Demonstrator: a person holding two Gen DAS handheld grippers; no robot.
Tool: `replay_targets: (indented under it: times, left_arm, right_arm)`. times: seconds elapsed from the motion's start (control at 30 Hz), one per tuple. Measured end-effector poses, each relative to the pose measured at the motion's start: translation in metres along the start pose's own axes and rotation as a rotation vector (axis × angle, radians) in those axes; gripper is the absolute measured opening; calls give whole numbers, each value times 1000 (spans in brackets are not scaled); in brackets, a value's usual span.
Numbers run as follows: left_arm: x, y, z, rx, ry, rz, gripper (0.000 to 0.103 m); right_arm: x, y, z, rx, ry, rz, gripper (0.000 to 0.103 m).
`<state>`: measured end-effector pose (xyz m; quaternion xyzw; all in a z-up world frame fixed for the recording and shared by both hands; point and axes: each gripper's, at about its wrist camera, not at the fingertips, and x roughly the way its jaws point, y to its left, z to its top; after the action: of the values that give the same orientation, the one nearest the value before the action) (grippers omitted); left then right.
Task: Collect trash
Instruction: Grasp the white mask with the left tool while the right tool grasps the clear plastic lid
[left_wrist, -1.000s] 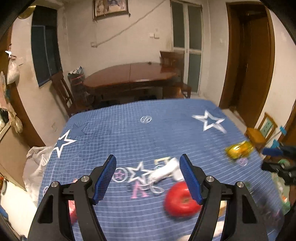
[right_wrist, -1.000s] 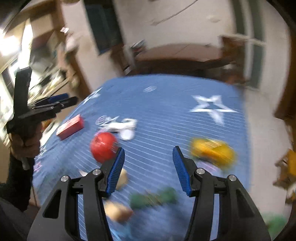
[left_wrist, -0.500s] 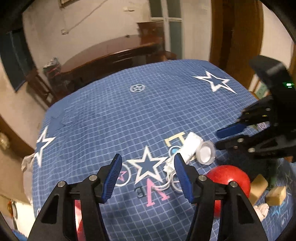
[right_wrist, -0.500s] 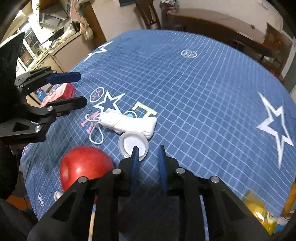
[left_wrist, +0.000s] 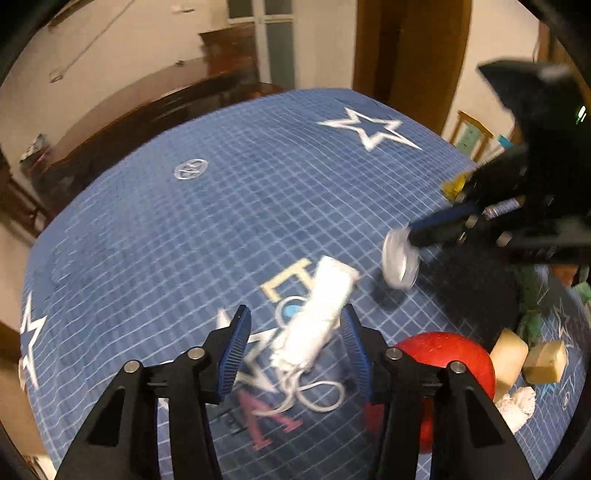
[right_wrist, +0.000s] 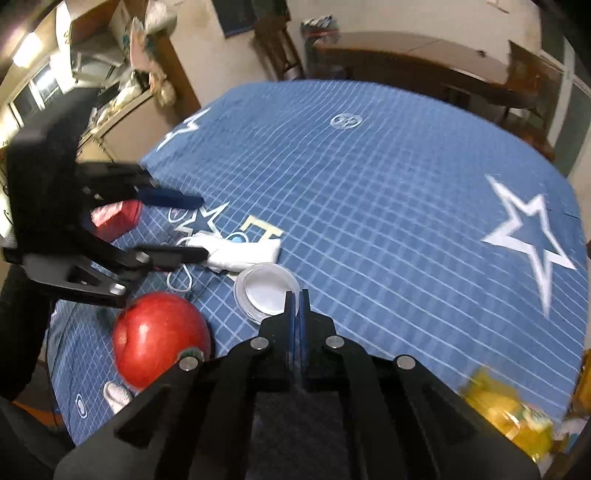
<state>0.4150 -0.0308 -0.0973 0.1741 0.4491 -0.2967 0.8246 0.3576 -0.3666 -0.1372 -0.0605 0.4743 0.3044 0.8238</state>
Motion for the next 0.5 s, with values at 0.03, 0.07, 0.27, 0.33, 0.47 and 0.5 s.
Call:
replay_targets:
  times: [0.03,0.07,0.27,0.33,0.47,0.5]
  left_arm:
    - [2,0,1,-6,7,-30,43]
    - [4,0,3,-11,13,-53,40]
    - [17,8,6,-39,48,-159,36]
    - [26,15,9,-65,74,-185,36]
    - [43,26,16,-112,143,-259,38]
    - [45,26,17,-113,151,-268,38]
  right_arm:
    - [-8,-1,-2,5,-11,-12,0]
    - [-13,-1,-6,8,-19,-17,0]
    - [-40,8,-18,23,-58,-16,1]
    - [-45,11,-23,26,-65,-5,1]
    - [-52,14,-34,47,-76,19,1]
    - [-53,14,-40,51,-77,17,1]
